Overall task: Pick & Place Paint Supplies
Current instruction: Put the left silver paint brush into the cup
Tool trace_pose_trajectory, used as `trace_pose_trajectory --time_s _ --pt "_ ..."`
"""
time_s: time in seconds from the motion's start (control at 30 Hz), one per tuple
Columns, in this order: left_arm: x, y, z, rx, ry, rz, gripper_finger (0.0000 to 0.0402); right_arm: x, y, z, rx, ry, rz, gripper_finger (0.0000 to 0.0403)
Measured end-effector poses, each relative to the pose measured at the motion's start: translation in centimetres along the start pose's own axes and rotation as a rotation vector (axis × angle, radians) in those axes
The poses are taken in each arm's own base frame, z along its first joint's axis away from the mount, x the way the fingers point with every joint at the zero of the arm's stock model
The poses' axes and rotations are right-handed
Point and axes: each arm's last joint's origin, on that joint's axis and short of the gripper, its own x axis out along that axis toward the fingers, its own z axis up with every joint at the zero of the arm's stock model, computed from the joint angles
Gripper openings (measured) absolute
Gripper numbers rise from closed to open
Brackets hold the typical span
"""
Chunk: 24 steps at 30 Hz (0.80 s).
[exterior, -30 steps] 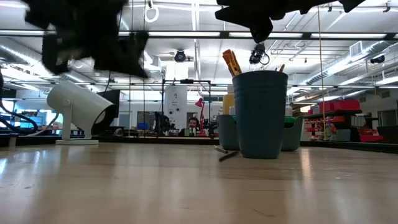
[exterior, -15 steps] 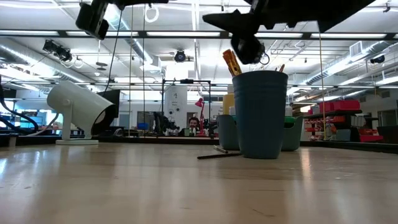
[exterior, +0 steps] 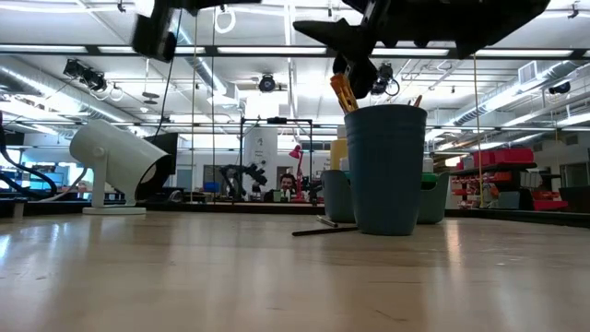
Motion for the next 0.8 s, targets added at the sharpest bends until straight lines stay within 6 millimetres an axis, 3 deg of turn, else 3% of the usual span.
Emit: trace_pose_trajectory --time_s 0.23,0.5,0.63,0.8 --pt "2.6 -0.5 0.5 0.113 0.061 0.059 0.0003 0.0 0.0 0.0 0.000 0.002 -0.001 0.0168" --pt "3.2 -0.5 0.2 0.132 0.084 0.081 0.0004 0.0 0.0 -0.1 -0.014 0.009 -0.004 0.0164" --pt "3.2 -0.6 0.3 0.129 0.071 0.078 0.0005 0.0 -0.2 -0.2 -0.031 0.027 -0.010 0.0134" --pt "3.2 -0.7 0.3 0.132 0.058 0.068 0.0010 0.0 -0.1 -0.4 -0.081 0.058 0.033 0.0067"
